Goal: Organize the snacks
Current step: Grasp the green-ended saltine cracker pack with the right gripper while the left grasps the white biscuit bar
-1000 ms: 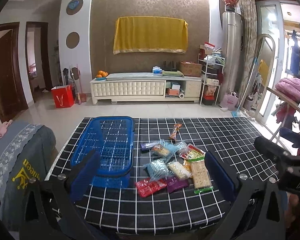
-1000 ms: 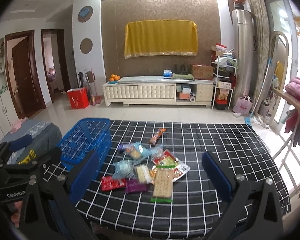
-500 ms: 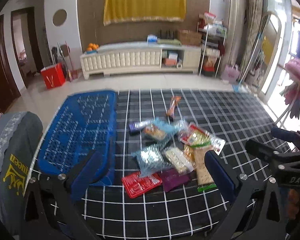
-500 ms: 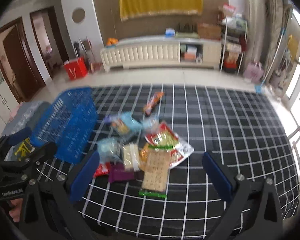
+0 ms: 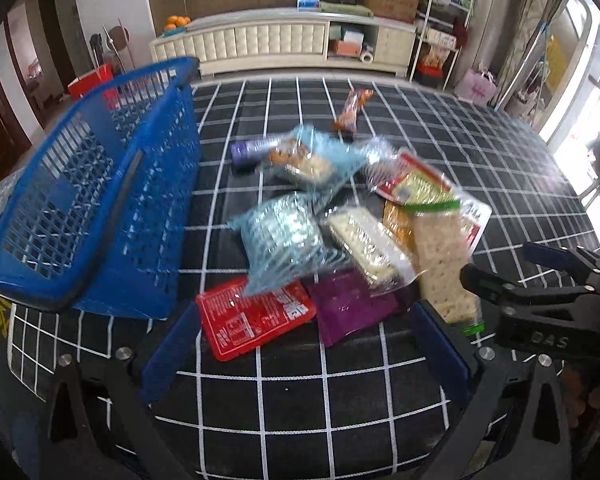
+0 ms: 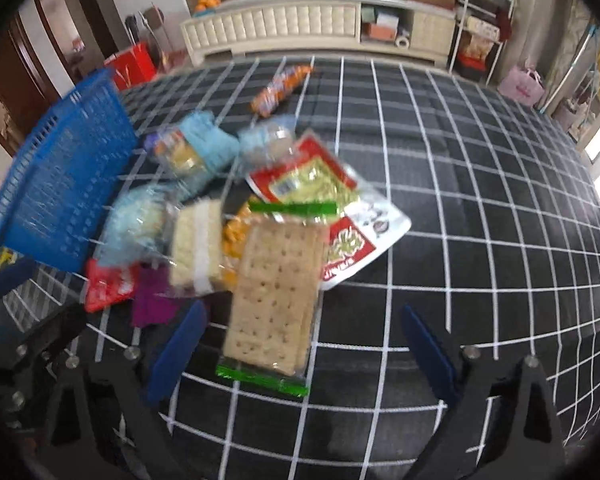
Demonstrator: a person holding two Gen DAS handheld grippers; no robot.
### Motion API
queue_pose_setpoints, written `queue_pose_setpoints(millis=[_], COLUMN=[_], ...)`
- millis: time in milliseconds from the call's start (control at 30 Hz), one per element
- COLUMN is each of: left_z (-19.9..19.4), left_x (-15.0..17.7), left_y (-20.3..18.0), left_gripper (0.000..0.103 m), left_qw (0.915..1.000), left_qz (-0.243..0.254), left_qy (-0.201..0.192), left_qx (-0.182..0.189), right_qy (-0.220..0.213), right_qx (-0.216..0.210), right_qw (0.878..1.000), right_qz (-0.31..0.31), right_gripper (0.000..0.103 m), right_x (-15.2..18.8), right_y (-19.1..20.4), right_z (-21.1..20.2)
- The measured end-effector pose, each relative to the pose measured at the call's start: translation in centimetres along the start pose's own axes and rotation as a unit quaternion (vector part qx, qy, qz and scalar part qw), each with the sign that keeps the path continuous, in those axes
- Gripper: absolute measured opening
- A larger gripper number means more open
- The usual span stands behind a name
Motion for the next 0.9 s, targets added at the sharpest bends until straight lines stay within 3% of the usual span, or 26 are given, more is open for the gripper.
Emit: queue_pose_setpoints(millis=[300, 533, 600, 667, 900], left_z=[2.2, 2.4, 2.3, 2.2, 1.9], left_x=[0.5, 0.7, 0.6, 0.6, -0.2], left_y=[0.8, 1.2, 1.2, 1.3, 0.5], left_gripper=[0.103, 0.103, 0.103, 0.103, 0.103], left_qw=[0.9998, 0.9997, 0.9997, 0.9997, 0.9994], left_qz=[-0.011, -0.012, -0.011, -0.011, -0.018], left_qy=[0.018, 0.021, 0.02, 0.02, 0.022], left_qx=[-0.002, -0.001, -0.001, -0.002, 0.016], right_qy=[0.025, 0.033, 0.033, 0.023, 0.018], right_qx=[0.016, 0.034, 0.032, 0.035, 0.009], right_qw=[0.999, 0.998, 0.998, 0.998, 1.0], right_qz=[-0.013, -0.028, -0.03, -0.038, -0.007], right_gripper=[0.093, 0.082, 0.075, 0.062, 0.058], right_x=[0.3, 0.7, 0.8, 1.1, 1.4], right_y=[1.1, 1.7, 1.8, 2.0, 0.2], right_z=[3.4, 4.8, 5.0, 4.8, 3.4])
Point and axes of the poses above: each gripper's, at about its wrist camera, not at the fingertips, and z roughly the way its jaws point, y to its left, x to its underside, the point moved 2 cm from there along z, roughly the way its jaws point, and after that the axes turned 11 degrees about z, right-handed, at the moved point
